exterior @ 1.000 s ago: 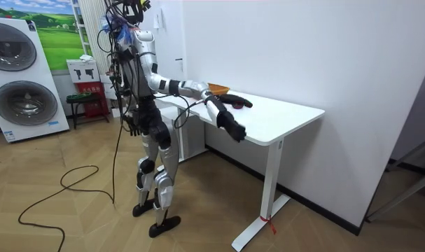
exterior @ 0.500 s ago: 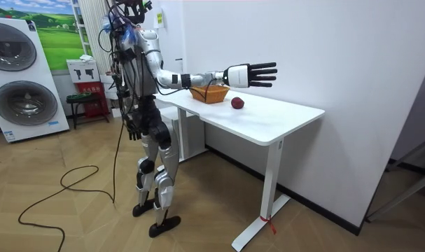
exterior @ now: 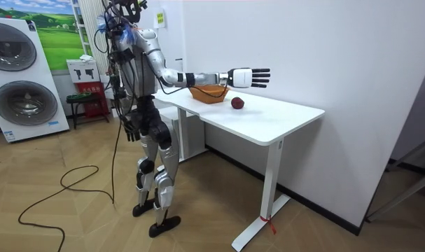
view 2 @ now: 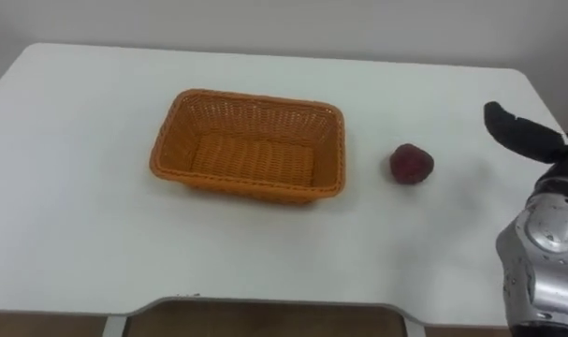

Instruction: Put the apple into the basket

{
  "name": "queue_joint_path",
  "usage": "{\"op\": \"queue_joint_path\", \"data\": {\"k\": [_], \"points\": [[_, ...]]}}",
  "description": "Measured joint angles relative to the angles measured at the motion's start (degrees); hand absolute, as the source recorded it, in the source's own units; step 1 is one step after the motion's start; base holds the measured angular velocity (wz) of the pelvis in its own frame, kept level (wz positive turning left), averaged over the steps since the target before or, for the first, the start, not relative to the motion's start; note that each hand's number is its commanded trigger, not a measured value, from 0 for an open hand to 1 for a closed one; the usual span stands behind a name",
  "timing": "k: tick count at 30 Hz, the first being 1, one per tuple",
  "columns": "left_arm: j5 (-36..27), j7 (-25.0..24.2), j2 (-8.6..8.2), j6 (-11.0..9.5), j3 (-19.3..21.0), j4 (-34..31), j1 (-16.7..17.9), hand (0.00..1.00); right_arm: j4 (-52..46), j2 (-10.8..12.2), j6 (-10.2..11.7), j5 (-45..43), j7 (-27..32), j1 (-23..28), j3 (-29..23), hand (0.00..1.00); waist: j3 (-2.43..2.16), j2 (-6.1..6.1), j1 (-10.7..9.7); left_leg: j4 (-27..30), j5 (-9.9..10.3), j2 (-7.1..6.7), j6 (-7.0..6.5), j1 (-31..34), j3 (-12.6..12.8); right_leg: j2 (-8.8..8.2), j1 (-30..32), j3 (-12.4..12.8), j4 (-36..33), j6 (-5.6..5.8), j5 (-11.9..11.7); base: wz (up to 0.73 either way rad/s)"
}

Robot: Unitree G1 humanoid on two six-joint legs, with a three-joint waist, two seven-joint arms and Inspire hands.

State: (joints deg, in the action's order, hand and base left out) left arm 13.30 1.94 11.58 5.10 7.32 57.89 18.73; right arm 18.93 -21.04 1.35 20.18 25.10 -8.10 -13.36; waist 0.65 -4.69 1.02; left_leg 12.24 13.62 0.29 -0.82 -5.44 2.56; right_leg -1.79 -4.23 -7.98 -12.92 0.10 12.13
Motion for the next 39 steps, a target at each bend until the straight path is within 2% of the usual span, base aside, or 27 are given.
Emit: {"op": "queue_joint_path", "data": {"k": [2,8,11,15,20,25,31,33,39], "points": [[-0.2,-0.3,0.65,0.5,-1.6,0.0,-0.1,0.00,3.3,-1.7,-0.3,0.1,-1.4,-1.3,3.1,0.00,-0.03,0.02,0.6,0.0,0.0,0.02,0.00,0.0,0.0,-0.01,-0.2,-0.1,0.0,-0.02,0.0,0.02],[0.2,-2.2,1.33,0.8,-1.5,-0.1,-0.2,0.00,4.7,-3.7,-1.4,-2.5,-6.2,-2.4,6.4,0.00,-0.42,0.74,1.4,0.0,0.0,0.01,0.00,-0.1,-0.3,-0.02,-0.6,-0.4,0.0,-0.02,0.0,0.02],[0.6,-2.8,1.44,0.8,-1.5,-0.5,-0.3,0.00,5.4,-4.2,-1.6,-3.0,-7.9,-3.1,7.2,0.00,-0.43,0.70,1.9,0.0,0.0,0.03,0.01,-0.2,-0.3,-0.02,-0.7,-0.4,0.0,-0.02,0.0,0.00],[1.0,-3.2,1.60,0.8,-1.5,-0.6,-0.5,0.00,7.5,-4.4,-1.6,-3.0,-9.8,-3.2,7.5,0.00,-0.54,0.25,2.4,0.0,0.0,0.02,0.01,-0.3,-0.3,-0.03,-0.8,-0.4,0.0,-0.02,0.0,0.00],[1.0,-4.4,1.74,1.3,-1.5,-0.5,-0.3,0.00,9.7,-4.4,-2.3,-3.0,-12.3,-3.2,7.6,0.00,-0.07,-0.59,2.6,0.4,0.0,0.00,0.01,0.0,-0.3,-0.08,-0.8,-0.5,0.0,-0.02,0.0,0.00],[1.0,-5.3,1.79,1.5,-1.5,-0.5,-0.8,0.00,10.0,-4.6,-2.3,-3.0,-13.7,-3.2,7.6,0.00,-0.17,-0.76,2.6,0.6,0.0,-0.04,0.01,0.6,-0.9,-0.10,-0.8,-1.0,0.0,-0.02,0.0,0.05],[1.0,-5.3,1.79,1.5,-1.5,-0.5,-1.2,0.00,12.0,-4.7,-2.2,-3.0,-14.3,-3.2,7.6,0.00,-0.16,-0.53,2.8,1.1,0.0,-0.03,0.01,0.9,-1.3,-0.12,-0.8,-1.5,0.2,-0.07,-0.1,0.05],[1.0,-5.4,1.79,1.5,-1.5,-0.4,-1.4,0.00,12.4,-4.7,-2.2,-3.0,-14.6,-3.2,7.6,0.00,-0.01,-0.16,2.9,1.1,0.0,-0.03,0.01,0.9,-1.3,-0.11,-0.8,-1.5,0.2,-0.08,-0.1,0.00],[1.0,-5.3,1.79,1.1,-0.3,1.5,-1.5,0.00,13.2,-4.9,-2.2,-3.0,-15.5,-3.2,7.6,0.00,-0.44,0.70,2.9,0.6,0.0,-0.03,0.02,0.9,-1.3,-0.10,-0.9,-1.6,0.3,-0.07,-0.1,0.00]]}}
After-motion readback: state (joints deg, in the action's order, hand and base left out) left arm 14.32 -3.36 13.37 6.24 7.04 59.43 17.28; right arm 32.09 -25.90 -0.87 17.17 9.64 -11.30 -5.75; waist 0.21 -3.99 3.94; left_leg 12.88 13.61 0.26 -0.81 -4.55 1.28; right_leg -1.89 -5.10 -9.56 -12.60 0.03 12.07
